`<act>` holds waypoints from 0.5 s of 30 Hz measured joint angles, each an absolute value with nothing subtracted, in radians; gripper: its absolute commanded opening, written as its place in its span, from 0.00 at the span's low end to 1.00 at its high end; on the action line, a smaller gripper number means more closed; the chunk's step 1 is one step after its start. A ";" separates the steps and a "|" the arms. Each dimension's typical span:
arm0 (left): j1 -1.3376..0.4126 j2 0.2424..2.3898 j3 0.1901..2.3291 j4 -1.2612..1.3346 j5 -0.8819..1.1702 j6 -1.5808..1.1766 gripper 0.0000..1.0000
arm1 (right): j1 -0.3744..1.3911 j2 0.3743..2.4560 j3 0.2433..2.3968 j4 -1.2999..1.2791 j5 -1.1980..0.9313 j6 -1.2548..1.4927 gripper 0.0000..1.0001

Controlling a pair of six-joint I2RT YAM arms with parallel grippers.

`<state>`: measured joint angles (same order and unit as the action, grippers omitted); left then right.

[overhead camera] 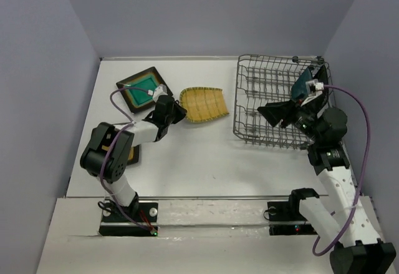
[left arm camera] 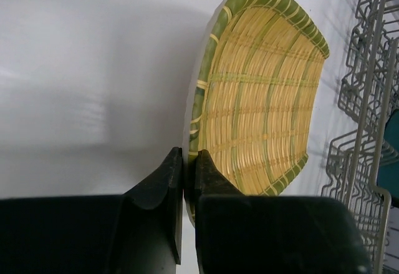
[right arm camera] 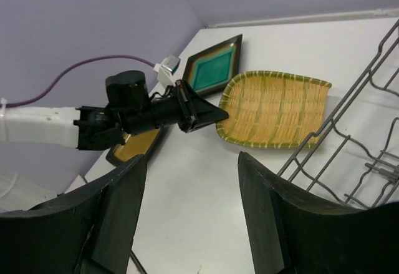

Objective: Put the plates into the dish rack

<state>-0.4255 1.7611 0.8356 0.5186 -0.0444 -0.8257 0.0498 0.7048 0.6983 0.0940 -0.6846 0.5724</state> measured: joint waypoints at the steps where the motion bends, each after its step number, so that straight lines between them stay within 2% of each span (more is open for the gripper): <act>1: -0.430 1.702 0.795 0.502 -0.060 -0.815 0.06 | 0.062 0.724 0.698 0.099 -0.684 0.570 0.66; 6: -0.455 1.468 0.707 0.390 -0.134 -0.751 0.06 | 0.271 0.865 0.727 0.075 -0.596 0.502 0.72; 9: -0.472 1.316 0.704 0.297 -0.171 -0.694 0.06 | 0.415 0.967 0.785 0.041 -0.538 0.438 0.80; 11: -0.477 1.224 0.706 0.230 -0.173 -0.644 0.06 | 0.464 1.023 0.836 0.020 -0.519 0.395 0.90; 15: -0.480 1.069 0.755 0.060 -0.132 -0.558 0.06 | 0.517 1.118 0.938 -0.002 -0.486 0.321 0.91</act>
